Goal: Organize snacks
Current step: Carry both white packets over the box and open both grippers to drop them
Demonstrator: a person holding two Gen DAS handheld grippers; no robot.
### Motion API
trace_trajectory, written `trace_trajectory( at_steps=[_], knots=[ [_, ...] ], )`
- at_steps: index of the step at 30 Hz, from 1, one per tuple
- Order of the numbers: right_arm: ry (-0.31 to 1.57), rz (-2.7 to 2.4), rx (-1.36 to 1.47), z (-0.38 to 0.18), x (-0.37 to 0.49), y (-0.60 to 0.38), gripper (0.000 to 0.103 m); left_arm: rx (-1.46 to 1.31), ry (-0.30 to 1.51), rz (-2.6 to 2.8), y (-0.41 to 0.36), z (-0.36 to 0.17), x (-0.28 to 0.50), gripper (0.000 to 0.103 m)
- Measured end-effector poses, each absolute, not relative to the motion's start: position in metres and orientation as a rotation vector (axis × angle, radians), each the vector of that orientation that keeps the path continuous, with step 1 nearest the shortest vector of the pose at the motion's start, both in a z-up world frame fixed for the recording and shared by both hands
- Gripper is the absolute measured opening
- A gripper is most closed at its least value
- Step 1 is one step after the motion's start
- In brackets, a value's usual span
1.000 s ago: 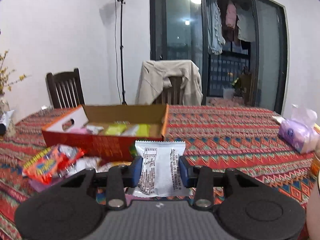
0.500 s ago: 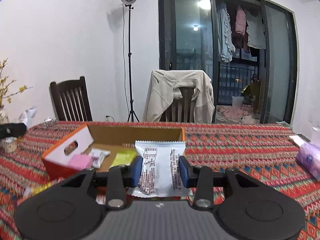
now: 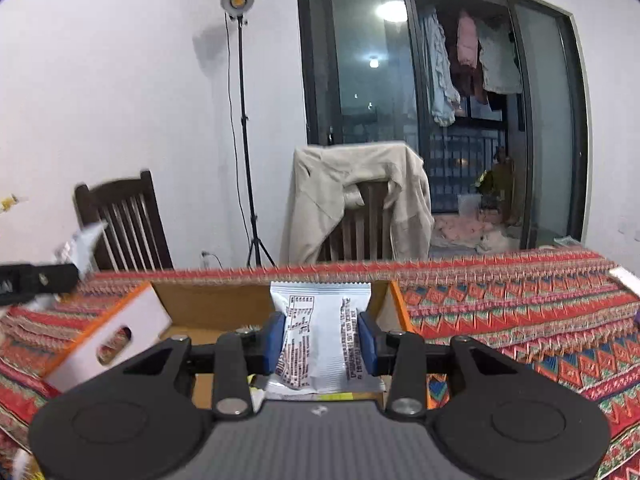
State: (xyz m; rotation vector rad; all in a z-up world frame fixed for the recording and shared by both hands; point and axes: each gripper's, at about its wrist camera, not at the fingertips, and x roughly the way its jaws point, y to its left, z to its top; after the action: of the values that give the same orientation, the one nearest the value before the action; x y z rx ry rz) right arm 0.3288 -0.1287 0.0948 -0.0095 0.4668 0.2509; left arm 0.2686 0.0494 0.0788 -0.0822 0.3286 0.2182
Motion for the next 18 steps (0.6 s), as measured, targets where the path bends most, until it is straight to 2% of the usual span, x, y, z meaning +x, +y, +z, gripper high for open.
trace_trajectory(
  at_steps=[7, 10, 11, 12, 13, 14, 18],
  knots=[
    [0.524, 0.293, 0.001, 0.073, 0.337, -0.132, 0.039, -0.079, 0.4, 0.201, 0.05, 0.06, 0.284, 0.041],
    [0.537, 0.291, 0.004, 0.07, 0.338, -0.135, 0.046, -0.089, 0.412, 0.194, 0.053, 0.058, 0.285, 0.045],
    [0.537, 0.294, 0.015, 0.071, 0.337, -0.137, 0.063, -0.1, 0.414, 0.195, 0.054, 0.058, 0.284, 0.064],
    [0.537, 0.296, 0.035, 0.073, 0.336, -0.142, 0.073, -0.11, 0.411, 0.204, 0.054, 0.059, 0.282, 0.09],
    [0.53, 0.293, 0.047, 0.076, 0.333, -0.145, 0.095, -0.118, 0.39, 0.221, 0.055, 0.061, 0.279, 0.101],
    [0.518, 0.295, 0.049, 0.079, 0.331, -0.147, 0.103, -0.118, 0.362, 0.237, 0.054, 0.064, 0.277, 0.103],
    [0.481, 0.299, 0.06, 0.095, 0.323, -0.152, 0.103, -0.134, 0.328, 0.268, 0.056, 0.075, 0.268, 0.103]
  ],
)
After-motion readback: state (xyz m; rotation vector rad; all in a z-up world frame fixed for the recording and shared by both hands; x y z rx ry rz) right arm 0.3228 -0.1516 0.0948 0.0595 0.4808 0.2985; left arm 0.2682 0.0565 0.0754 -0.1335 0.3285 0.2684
